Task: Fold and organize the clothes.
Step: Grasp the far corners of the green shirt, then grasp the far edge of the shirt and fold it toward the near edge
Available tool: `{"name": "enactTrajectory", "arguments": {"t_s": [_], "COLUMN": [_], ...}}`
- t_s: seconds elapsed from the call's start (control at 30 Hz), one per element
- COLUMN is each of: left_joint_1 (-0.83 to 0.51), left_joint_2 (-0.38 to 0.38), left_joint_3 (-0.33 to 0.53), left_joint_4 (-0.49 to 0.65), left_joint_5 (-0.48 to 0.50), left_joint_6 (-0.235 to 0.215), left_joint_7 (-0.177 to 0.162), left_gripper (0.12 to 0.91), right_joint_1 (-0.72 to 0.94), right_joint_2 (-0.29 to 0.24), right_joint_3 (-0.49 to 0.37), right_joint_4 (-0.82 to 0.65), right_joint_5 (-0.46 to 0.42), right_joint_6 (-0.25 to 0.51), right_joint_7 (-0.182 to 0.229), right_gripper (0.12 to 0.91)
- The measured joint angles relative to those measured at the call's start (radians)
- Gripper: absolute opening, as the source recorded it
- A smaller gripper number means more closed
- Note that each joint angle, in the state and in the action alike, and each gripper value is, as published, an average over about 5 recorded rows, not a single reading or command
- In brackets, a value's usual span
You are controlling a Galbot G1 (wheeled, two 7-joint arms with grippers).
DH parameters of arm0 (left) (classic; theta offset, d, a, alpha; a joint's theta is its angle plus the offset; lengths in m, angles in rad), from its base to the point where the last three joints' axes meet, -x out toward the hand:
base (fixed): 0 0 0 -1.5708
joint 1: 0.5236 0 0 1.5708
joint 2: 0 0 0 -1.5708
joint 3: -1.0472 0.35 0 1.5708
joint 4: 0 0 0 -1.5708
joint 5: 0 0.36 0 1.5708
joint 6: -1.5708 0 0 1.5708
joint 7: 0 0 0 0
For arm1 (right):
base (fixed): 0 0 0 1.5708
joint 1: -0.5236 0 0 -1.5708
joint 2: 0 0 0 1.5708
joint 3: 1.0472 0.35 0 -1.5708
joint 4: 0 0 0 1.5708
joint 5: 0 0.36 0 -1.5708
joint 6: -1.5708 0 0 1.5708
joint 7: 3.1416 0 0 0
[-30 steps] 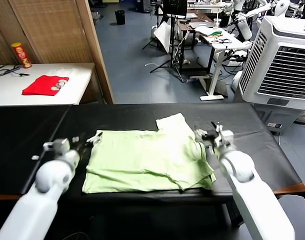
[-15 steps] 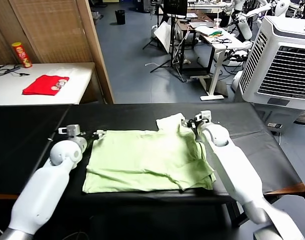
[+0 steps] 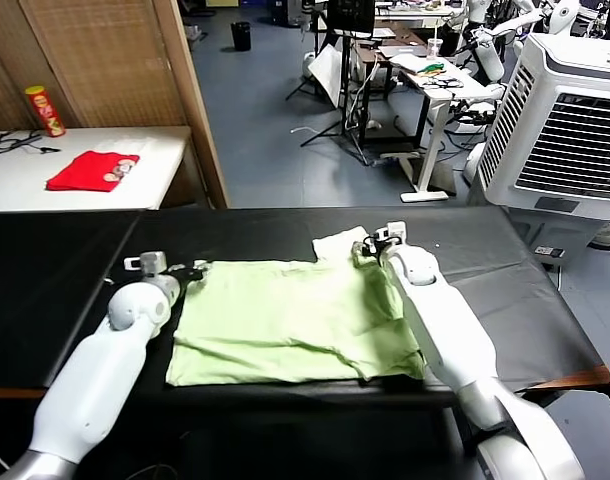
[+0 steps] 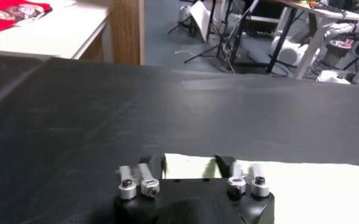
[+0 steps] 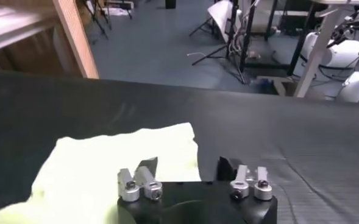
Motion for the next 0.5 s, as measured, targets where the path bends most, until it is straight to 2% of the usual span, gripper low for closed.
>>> {"name": "enactTrajectory", "arguments": {"t_s": [0.07, 0.1, 0.17, 0.37, 0.5], "left_joint_1": [0.000, -0.001, -0.001, 0.013, 0.044], "left_joint_2": [0.000, 0.000, -0.002, 0.004, 0.030], "left_joint_3": [-0.001, -0.002, -0.007, -0.038, -0.066], "left_joint_4": [0.000, -0.001, -0.004, -0.036, -0.095], "left_joint_5": [-0.001, -0.001, -0.001, 0.027, 0.022], "left_joint_6": [-0.002, -0.004, -0.011, -0.039, -0.044], "left_joint_7": [0.006, 0.009, 0.013, 0.010, 0.005], "left_gripper": [0.224, 0.189, 0.137, 0.129, 0.130], "right_joint_1": [-0.002, -0.005, -0.011, -0.049, -0.105], "right_joint_2": [0.001, 0.001, 0.000, -0.030, -0.072], "right_joint_3": [0.004, 0.006, 0.010, 0.021, 0.033], "right_joint_4": [-0.002, -0.001, 0.006, 0.084, 0.194], "right_joint_5": [-0.002, -0.002, -0.002, 0.037, 0.072], "right_joint_6": [0.023, 0.035, 0.065, 0.141, 0.123], "right_joint_7": [-0.001, -0.002, -0.003, -0.020, -0.025], "right_gripper": [0.231, 0.187, 0.148, 0.126, 0.126]}}
